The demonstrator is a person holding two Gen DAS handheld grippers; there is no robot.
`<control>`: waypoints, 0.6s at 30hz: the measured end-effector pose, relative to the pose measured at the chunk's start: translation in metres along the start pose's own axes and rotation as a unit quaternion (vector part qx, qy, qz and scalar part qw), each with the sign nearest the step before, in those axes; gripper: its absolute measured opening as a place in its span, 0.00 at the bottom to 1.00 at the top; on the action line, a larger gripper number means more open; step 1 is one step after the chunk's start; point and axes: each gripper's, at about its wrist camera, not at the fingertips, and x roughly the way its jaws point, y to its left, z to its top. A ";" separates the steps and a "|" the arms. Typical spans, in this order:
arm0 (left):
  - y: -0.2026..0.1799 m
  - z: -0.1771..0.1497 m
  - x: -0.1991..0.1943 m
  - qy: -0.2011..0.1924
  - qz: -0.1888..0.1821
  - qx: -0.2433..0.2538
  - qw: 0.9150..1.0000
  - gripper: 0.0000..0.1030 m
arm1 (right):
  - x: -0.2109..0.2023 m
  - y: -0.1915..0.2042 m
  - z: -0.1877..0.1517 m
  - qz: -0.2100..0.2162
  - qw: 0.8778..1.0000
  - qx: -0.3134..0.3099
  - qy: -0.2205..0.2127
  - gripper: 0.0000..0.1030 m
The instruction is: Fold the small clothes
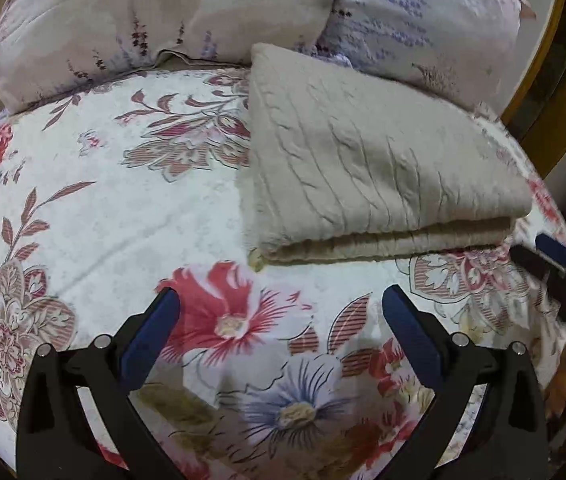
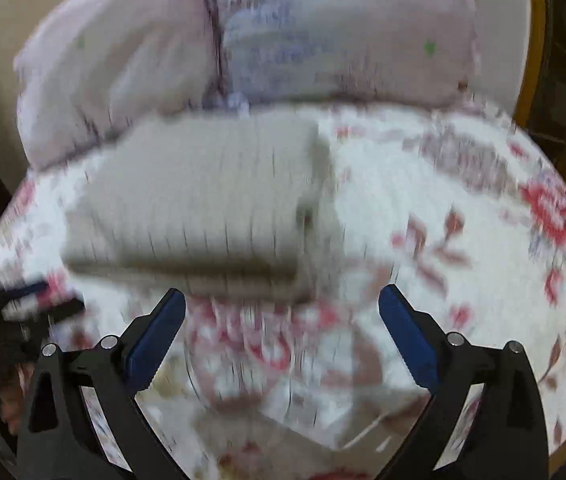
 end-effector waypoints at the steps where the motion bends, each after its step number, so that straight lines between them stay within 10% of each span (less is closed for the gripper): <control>1: -0.004 0.000 0.003 0.003 0.009 0.007 1.000 0.98 | 0.005 0.005 -0.002 0.002 1.000 0.002 0.009 0.96; 18: -0.010 -0.011 0.004 -0.032 0.046 0.032 0.998 0.98 | 0.020 0.024 -0.024 -0.020 0.999 -0.047 0.018 0.99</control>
